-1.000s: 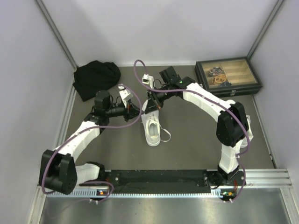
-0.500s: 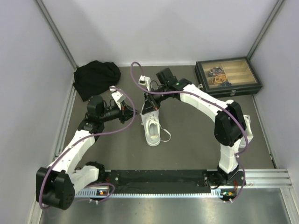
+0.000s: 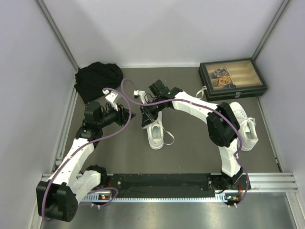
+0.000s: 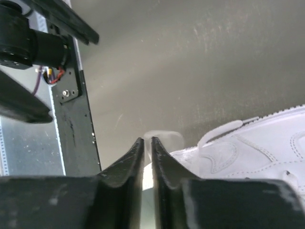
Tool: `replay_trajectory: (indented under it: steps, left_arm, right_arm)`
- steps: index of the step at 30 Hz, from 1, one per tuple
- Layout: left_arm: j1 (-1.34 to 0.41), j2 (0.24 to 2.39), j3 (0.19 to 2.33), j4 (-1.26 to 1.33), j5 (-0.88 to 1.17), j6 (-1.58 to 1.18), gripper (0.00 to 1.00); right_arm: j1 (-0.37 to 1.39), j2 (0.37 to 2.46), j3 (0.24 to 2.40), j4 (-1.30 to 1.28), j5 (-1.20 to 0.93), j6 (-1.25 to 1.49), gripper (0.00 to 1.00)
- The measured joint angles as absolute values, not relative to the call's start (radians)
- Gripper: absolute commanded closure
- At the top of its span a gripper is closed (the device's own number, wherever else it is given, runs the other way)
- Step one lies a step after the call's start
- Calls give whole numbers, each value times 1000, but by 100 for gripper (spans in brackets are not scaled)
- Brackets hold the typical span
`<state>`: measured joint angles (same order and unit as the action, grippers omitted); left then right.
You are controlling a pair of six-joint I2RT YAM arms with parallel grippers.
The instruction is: Tie the shoes
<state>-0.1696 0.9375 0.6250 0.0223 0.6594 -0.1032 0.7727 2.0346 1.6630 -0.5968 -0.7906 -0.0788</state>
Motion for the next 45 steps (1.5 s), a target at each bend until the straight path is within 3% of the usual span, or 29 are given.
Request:
replay_trajectory:
  steps: [6, 14, 21, 33, 45]
  left_arm:
    - [-168, 925, 611, -2, 657, -107, 48]
    - [-168, 933, 604, -1, 677, -110, 50]
    - [-167, 993, 600, -3, 801, 6, 50]
    - [-167, 1267, 628, 74, 822, 3, 49]
    - [-172, 1457, 751, 113, 999, 52, 46]
  right_arm:
    - [773, 2035, 1724, -667, -751, -125, 54]
    - [771, 1909, 1765, -739, -726, -195, 55]
    - [694, 1671, 1550, -730, -728, -227, 61]
    - [665, 1748, 1525, -694, -691, -216, 63]
    - [656, 1848, 1525, -672, -666, -186, 64]
